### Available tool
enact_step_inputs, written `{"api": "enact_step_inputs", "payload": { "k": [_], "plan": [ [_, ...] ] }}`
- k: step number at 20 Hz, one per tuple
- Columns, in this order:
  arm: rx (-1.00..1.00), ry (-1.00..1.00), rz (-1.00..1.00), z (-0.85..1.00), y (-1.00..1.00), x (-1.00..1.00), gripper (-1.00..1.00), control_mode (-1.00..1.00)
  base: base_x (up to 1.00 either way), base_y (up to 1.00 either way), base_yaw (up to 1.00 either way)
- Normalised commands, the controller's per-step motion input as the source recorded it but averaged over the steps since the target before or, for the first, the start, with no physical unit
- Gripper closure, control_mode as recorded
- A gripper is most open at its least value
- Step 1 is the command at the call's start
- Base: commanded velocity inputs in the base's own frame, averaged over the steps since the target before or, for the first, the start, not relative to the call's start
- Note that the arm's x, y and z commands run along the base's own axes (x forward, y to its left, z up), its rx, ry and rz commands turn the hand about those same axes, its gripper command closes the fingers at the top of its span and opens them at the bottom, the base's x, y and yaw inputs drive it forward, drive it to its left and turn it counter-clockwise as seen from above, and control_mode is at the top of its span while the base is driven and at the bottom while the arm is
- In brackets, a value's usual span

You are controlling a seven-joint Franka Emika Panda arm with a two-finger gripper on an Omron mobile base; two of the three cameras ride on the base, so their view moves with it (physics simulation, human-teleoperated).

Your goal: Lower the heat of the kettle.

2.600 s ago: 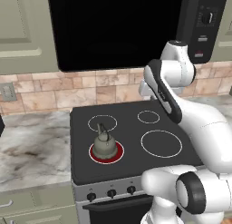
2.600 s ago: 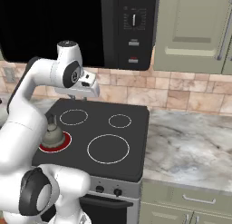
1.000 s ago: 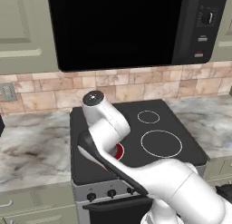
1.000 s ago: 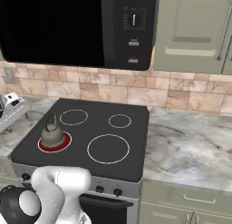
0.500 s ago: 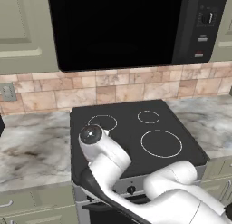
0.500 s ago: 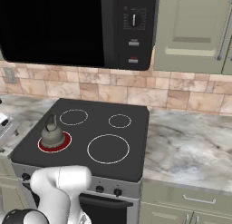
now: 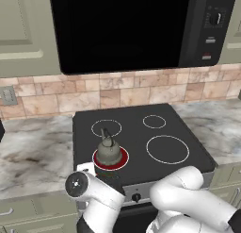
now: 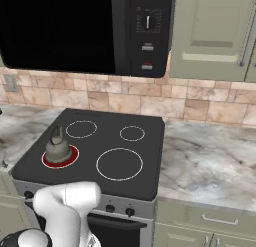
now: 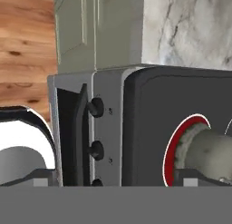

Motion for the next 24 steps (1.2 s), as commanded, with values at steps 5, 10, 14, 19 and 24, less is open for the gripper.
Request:
{"api": "enact_step_inputs", "payload": {
  "k": [5, 10, 14, 19, 24],
  "plan": [
    [-0.33, -0.02, 0.18, -0.39, 0.18, -0.45, -1.0, -1.0, 0.0, 0.0, 0.0],
    [-0.19, -0.1, 0.06, -0.34, -0.01, -0.21, -1.0, -1.0, 0.0, 0.0, 0.0],
    [-0.1, -0.08, 0.04, -0.29, -0.1, 0.0, -1.0, -1.0, 0.0, 0.0, 0.0],
    [-0.1, -0.05, 0.07, -0.3, -0.14, 0.09, -1.0, -1.0, 0.0, 0.0, 0.0],
    [-0.05, -0.05, 0.11, -0.21, -0.12, 0.12, -1.0, -1.0, 0.0, 0.0, 0.0]
  ]
}}
